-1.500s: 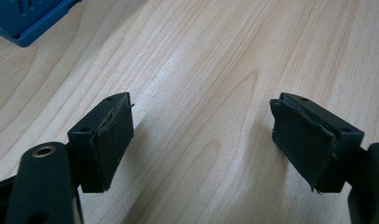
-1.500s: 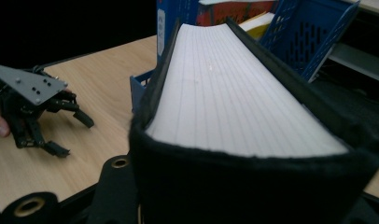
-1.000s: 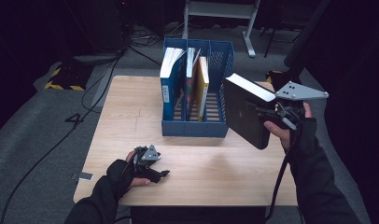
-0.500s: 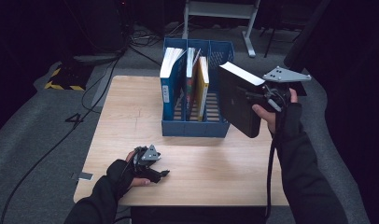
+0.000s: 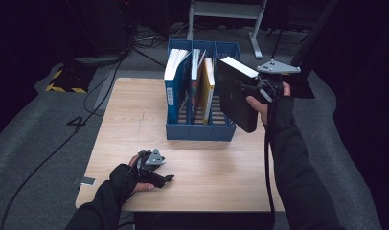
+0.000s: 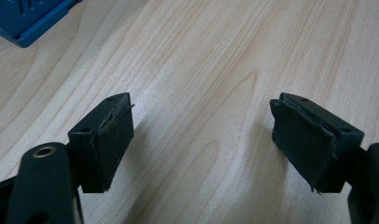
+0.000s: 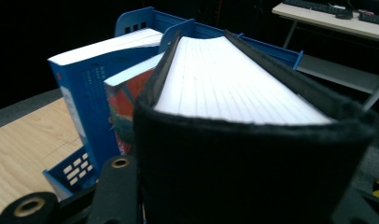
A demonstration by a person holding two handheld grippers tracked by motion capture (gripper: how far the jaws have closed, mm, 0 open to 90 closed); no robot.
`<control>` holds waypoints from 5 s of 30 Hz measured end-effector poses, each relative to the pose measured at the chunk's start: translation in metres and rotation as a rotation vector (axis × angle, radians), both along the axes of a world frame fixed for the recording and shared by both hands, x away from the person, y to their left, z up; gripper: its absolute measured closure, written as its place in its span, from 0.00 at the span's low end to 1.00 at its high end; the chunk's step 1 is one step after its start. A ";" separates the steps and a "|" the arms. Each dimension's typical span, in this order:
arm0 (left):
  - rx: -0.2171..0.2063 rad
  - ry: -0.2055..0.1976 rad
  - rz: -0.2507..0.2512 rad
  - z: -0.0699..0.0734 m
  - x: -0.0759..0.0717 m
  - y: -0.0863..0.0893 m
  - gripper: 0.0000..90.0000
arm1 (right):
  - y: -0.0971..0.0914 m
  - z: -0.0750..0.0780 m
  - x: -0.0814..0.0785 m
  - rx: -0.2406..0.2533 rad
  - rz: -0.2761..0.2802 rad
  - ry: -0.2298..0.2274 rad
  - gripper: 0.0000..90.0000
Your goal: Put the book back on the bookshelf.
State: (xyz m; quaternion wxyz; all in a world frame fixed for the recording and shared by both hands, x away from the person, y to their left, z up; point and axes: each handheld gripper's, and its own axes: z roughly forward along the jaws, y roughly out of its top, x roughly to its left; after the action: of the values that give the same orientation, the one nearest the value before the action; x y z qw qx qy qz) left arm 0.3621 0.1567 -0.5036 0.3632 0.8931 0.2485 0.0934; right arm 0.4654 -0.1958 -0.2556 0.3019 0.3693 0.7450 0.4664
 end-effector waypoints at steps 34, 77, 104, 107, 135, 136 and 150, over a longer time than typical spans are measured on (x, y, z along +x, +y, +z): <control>-0.002 0.000 -0.008 0.000 0.000 0.000 0.23 | 0.017 -0.040 0.070 0.091 -0.145 0.018 0.59; -0.002 -0.001 -0.021 0.000 0.000 0.000 0.23 | 0.028 -0.113 0.101 0.178 -0.208 0.021 0.57; -0.001 -0.003 -0.015 0.000 -0.001 -0.001 0.23 | 0.015 -0.116 0.064 0.045 -0.073 0.036 0.47; -0.001 -0.003 -0.015 0.000 -0.001 -0.001 0.23 | 0.012 -0.116 0.058 0.026 -0.059 0.031 0.46; 0.001 -0.003 -0.015 0.000 -0.001 0.000 0.23 | 0.015 -0.145 0.052 -0.009 -0.040 0.089 0.52; 0.001 -0.003 -0.015 0.000 -0.001 0.000 0.23 | 0.015 -0.145 0.052 -0.009 -0.040 0.089 0.52; 0.002 -0.002 -0.015 0.000 -0.001 0.000 0.23 | 0.035 -0.142 0.074 -0.044 -0.129 0.100 0.52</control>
State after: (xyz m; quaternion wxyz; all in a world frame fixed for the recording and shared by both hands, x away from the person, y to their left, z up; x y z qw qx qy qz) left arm 0.3616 0.1563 -0.5037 0.3634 0.8952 0.2411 0.0917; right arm 0.5393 -0.1612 -0.3975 0.3017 0.4324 0.7438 0.4108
